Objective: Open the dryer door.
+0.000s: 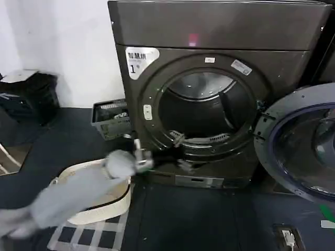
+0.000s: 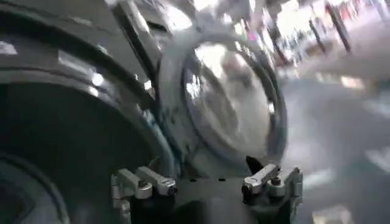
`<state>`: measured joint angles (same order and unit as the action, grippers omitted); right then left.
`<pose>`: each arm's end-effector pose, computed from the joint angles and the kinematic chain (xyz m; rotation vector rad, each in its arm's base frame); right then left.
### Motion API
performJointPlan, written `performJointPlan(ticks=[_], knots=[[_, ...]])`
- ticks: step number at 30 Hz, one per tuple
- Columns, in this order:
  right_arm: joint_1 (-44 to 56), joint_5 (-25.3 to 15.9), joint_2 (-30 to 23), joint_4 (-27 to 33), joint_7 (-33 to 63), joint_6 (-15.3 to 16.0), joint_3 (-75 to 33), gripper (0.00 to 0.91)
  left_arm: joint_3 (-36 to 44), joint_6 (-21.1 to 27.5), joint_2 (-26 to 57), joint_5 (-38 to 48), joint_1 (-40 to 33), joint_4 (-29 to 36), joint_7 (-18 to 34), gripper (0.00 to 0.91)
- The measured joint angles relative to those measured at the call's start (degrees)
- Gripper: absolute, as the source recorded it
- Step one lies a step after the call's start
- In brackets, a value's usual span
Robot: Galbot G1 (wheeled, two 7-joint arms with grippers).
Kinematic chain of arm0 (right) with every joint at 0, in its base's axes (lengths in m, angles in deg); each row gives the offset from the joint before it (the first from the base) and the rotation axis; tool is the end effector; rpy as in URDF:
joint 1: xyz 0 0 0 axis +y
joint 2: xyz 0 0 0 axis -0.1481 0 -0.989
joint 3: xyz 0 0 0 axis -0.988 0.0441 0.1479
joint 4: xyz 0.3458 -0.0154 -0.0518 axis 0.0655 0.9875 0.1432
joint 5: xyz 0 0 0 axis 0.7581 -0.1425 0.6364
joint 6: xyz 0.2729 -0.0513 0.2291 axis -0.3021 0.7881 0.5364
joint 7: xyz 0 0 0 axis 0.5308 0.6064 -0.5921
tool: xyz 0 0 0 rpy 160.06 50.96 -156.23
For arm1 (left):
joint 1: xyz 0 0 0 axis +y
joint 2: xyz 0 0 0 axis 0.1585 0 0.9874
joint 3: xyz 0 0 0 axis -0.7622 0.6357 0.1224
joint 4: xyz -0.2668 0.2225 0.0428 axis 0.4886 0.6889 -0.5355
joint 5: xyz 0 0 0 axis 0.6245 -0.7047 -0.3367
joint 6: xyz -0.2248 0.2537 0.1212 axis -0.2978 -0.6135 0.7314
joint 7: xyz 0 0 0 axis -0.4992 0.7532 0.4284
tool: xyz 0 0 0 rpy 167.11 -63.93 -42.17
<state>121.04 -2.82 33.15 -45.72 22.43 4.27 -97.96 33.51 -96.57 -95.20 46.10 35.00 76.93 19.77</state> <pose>-0.1186 -0.4676 0.0180 1.6848 2.1244 -0.6849 0.4535 0.0198 -0.1918 1.6548 2.2399 0.7227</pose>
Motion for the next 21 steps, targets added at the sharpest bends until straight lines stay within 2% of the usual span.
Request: performJointPlan(ticks=[10, 12, 17, 21], knots=[[0.27, -0.04, 0.67, 0.38, 0.07, 0.35, 0.19, 0.907, -5.59, 11.28, 10.22, -9.53, 1.49, -2.36, -11.61, 0.907], [0.34, -0.20, 0.76, 0.66, 0.01, 0.30, 0.12, 0.907, -6.70, 11.40, 11.47, -10.52, 1.52, -3.60, -14.71, 0.907], [0.16, -0.35, 0.75, 0.39, 0.71, 0.73, 0.73, 0.907, -8.43, 11.43, 12.63, -14.77, 1.10, -7.18, -16.62, 0.907], [0.33, -0.75, 0.94, 0.59, 0.51, 0.64, 0.35, 0.907, -9.91, 11.18, 13.98, -19.78, 1.53, -9.38, -20.64, 0.907]])
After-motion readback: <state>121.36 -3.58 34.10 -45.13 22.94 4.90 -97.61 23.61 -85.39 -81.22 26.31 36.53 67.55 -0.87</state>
